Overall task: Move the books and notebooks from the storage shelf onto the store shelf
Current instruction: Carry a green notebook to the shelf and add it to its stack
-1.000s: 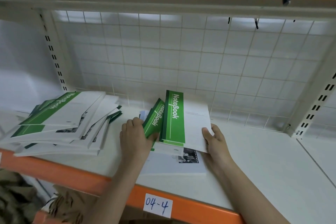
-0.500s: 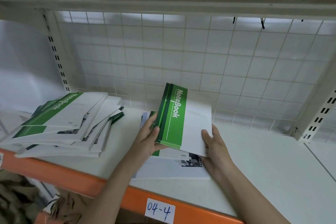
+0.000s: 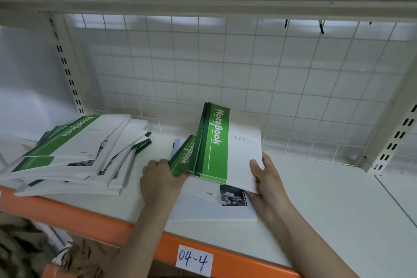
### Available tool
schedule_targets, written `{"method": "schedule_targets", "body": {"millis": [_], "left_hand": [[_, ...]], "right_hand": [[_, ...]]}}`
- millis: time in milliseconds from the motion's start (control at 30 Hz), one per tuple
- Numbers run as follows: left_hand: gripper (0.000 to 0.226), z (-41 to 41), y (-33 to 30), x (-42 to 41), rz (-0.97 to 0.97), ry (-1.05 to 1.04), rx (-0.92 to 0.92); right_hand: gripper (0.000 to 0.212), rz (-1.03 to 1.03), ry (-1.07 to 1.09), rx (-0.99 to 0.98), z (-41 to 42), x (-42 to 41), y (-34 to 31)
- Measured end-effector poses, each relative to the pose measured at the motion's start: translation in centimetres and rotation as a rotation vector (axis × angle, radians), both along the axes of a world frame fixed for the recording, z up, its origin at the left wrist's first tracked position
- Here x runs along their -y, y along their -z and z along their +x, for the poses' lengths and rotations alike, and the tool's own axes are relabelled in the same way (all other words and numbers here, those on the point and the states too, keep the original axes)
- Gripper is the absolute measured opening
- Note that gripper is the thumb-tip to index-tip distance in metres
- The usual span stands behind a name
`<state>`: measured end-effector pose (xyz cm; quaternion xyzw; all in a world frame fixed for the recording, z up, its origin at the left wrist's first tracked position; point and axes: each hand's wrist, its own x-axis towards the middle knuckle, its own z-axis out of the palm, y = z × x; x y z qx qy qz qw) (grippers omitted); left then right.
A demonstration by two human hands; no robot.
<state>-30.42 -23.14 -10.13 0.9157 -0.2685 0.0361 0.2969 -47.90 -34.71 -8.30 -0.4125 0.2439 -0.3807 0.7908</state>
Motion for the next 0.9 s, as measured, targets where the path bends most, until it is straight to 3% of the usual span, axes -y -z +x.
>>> {"method": "schedule_targets", "body": {"millis": [100,200,267,433,633,900], "left_hand": [[0.033,-0.2,-0.4,-0.1,-0.241,0.027,0.015],[0.01,-0.5,-0.7,-0.2,-0.522,0.215,-0.03],[0.005,-0.8,-1.2,-0.3,-0.678,0.367,-0.221],[0.027,-1.4,-1.9,-0.5,-0.849,0.699,-0.775],[0.05,-2.6,-2.0,-0.8,-0.695,0.8,-0.643],[0.029,-2.8,-2.6,-0.1,-0.835,0.6,-0.26]], "right_hand": [[0.028,-0.005,-0.002,0.008,0.0,0.0,0.0],[0.028,-0.039,0.006,0.007,0.0,-0.1,0.1],[0.028,-0.107,0.032,0.003,0.1,-0.1,0.2],[0.03,-0.445,0.172,-0.123,0.0,-0.5,0.5],[0.05,-0.738,0.113,-0.188,-0.3,-1.4,0.2],[0.079,-1.008,0.156,-0.271,-0.2,-2.1,-0.2]]}}
